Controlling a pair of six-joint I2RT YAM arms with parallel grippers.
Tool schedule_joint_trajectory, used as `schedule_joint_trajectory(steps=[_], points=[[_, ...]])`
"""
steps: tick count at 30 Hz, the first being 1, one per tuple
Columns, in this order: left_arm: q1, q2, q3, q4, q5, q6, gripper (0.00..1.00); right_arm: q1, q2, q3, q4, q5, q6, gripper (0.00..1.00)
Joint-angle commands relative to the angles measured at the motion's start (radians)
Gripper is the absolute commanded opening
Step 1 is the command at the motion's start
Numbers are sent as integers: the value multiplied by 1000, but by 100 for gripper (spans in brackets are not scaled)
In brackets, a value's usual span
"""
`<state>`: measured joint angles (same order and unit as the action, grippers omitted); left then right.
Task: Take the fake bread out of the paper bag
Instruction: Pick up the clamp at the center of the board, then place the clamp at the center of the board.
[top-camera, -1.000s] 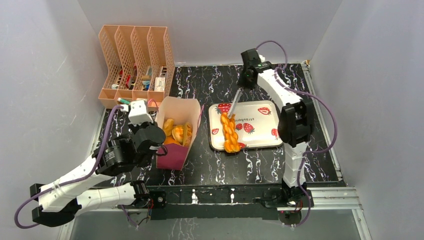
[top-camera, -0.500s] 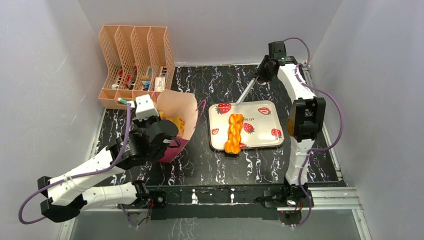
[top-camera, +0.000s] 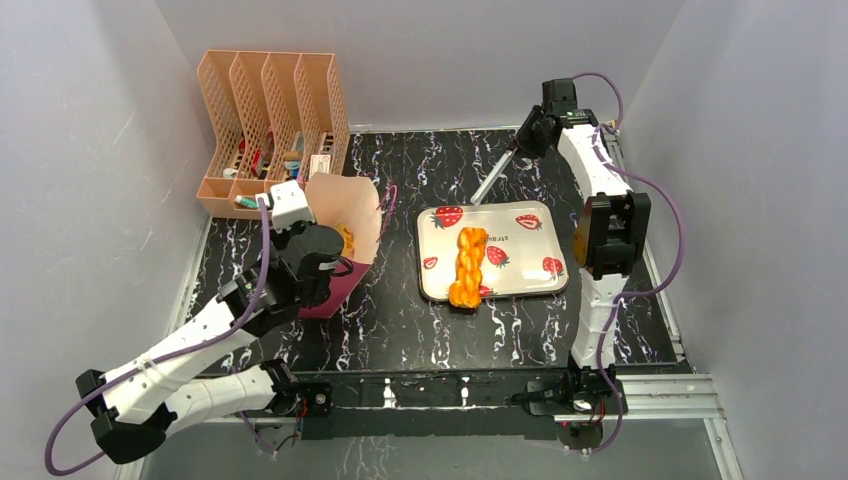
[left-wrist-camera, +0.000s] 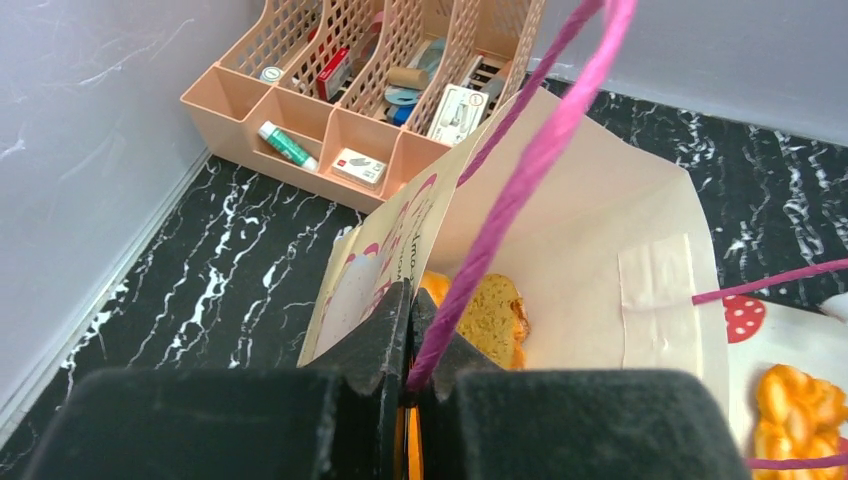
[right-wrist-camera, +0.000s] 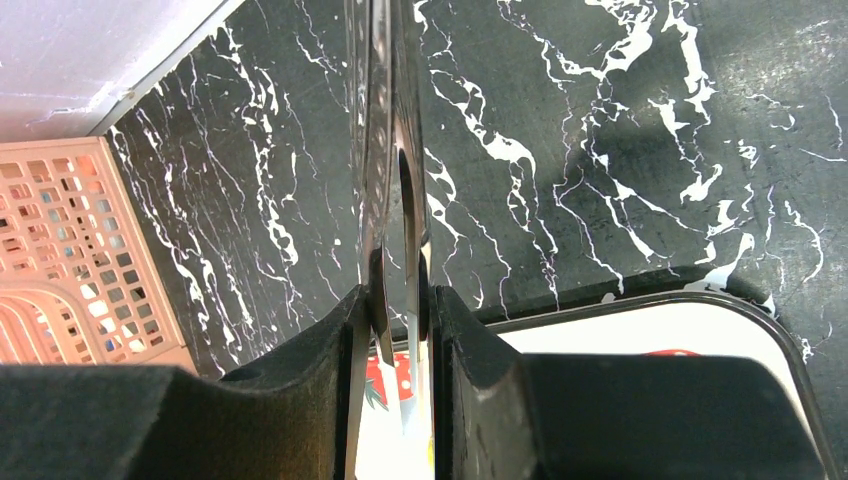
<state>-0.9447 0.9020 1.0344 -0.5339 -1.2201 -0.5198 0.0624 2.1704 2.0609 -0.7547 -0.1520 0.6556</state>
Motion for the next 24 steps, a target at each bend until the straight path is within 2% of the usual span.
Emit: schedule_joint_trajectory(steps=[1, 6, 14, 24], points=[[51, -31, -42, 254, 13, 185, 0, -7, -88, 22, 46, 3, -7, 13], [102, -25, -79, 376, 75, 290, 0, -3, -101, 16, 48, 3, -10, 12], [144, -6, -90, 465, 139, 387, 0, 5, -120, 0, 46, 10, -16, 13], [175, 5, -95, 461, 188, 376, 0, 5, -167, -59, 37, 20, -29, 13]])
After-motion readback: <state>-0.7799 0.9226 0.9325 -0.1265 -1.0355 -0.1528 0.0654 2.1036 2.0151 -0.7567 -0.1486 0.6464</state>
